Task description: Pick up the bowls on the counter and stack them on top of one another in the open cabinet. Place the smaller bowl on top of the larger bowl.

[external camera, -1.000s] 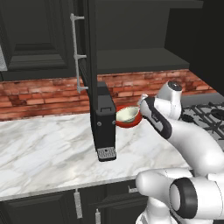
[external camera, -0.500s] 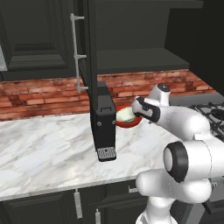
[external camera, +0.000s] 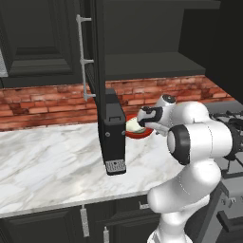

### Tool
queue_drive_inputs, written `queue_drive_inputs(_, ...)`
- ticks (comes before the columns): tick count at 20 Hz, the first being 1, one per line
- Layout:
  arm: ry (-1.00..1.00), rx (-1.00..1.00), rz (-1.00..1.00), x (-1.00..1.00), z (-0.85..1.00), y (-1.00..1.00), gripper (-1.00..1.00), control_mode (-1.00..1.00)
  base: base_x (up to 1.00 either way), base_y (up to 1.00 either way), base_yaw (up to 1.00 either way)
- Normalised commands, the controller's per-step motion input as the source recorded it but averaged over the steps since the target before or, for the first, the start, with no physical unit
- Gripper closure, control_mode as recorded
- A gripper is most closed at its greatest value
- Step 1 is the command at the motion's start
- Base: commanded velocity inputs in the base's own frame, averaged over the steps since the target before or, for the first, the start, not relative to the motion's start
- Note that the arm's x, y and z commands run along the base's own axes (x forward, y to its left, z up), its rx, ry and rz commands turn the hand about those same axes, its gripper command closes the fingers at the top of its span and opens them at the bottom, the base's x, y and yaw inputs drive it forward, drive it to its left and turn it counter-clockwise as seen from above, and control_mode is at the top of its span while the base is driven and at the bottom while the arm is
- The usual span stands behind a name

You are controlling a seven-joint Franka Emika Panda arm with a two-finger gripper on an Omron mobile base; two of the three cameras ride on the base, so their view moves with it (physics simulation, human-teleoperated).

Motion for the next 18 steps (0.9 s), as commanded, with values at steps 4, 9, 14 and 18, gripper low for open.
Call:
queue_drive_inputs(4, 0.00, 0.00, 0.00, 0.44, -0.42, 0.00, -1.00, -1.00, 0.00, 0.00, 0.00)
queue_drive_inputs(9, 0.00, 0.00, 0.00, 0.45, -0.38, 0.00, -1.00, -1.00, 0.00, 0.00, 0.00)
queue_drive_inputs(14, 0.00, 0.00, 0.00, 0.52, -0.32, 0.00, -1.00, -1.00, 0.00, 0.00, 0.00)
queue_drive_inputs(18, 0.00, -0.02, 0.00, 0.32, -0.33, 0.03, -1.00, -1.00, 0.00, 0.00, 0.00)
